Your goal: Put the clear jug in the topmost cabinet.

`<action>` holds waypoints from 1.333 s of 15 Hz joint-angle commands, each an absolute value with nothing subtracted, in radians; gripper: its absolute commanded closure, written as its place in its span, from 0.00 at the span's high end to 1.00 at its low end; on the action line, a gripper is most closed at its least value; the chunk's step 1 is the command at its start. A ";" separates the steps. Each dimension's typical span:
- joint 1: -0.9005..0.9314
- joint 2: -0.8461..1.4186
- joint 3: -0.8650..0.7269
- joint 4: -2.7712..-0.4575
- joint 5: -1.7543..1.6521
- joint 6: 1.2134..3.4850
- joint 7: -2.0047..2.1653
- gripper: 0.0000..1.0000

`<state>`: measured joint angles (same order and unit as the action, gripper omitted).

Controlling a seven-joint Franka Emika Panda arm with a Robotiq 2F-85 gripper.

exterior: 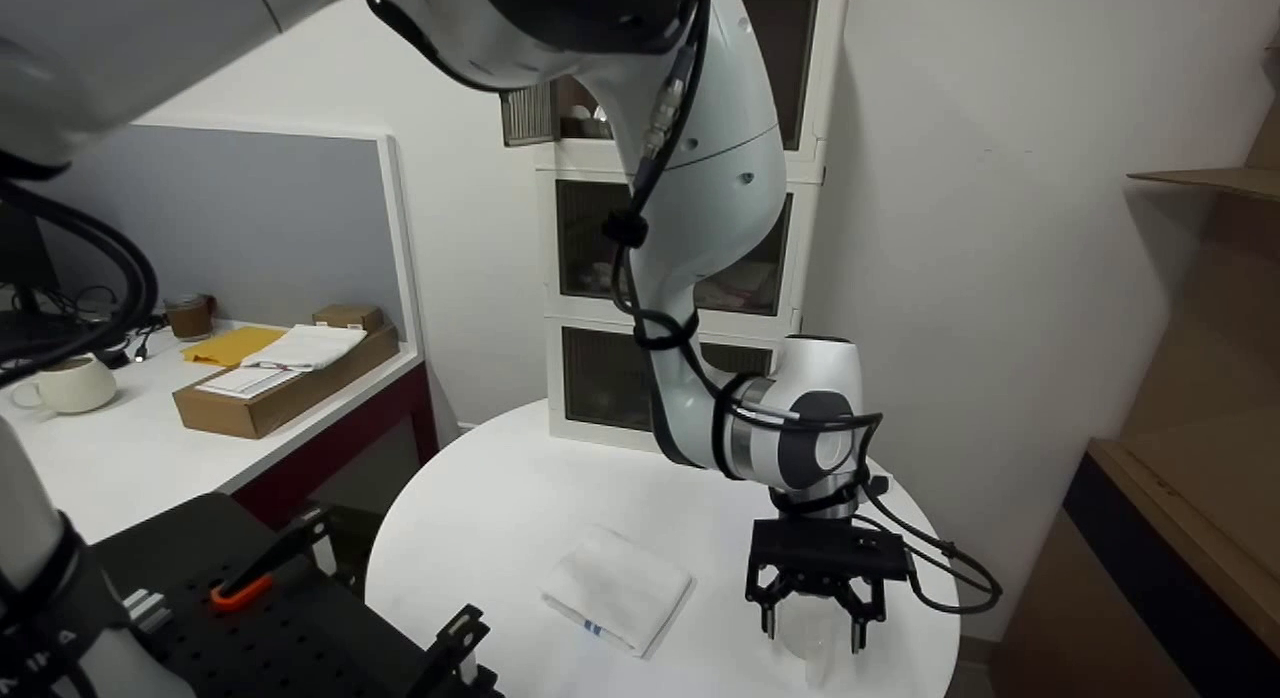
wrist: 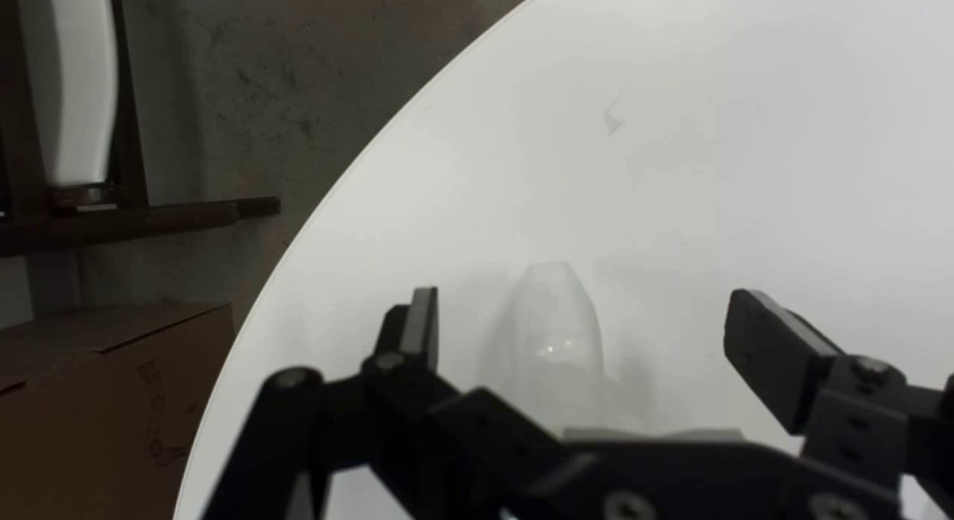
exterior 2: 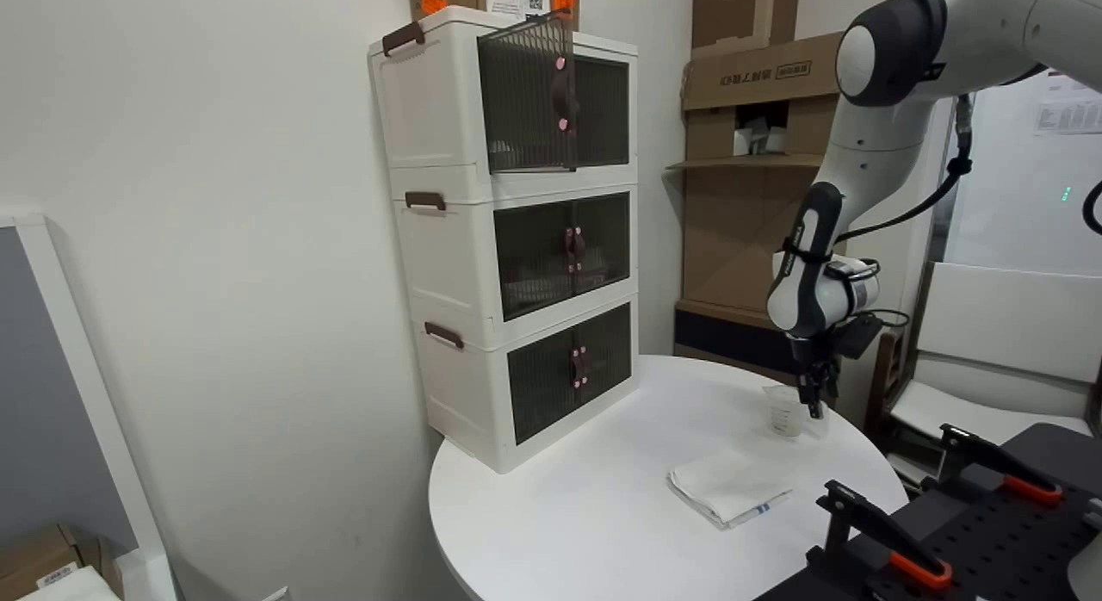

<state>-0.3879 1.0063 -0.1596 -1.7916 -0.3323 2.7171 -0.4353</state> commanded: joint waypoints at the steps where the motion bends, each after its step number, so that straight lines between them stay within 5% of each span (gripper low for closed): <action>1: -0.399 1.034 -0.150 -1.745 -0.324 2.698 -0.473 0.97; 5: -0.403 1.050 -0.149 -1.719 -0.327 2.700 -0.491 0.96; 7: -0.403 1.057 -0.150 -1.709 -0.329 2.700 -0.499 0.71; 16: -0.399 1.064 -0.151 -1.698 -0.337 2.702 -0.525 0.05; 20: -0.405 1.050 -0.142 -1.704 -0.330 2.695 -0.535 0.07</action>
<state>-0.3910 1.0518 -0.1582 -1.7238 -0.3343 2.7171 -0.5065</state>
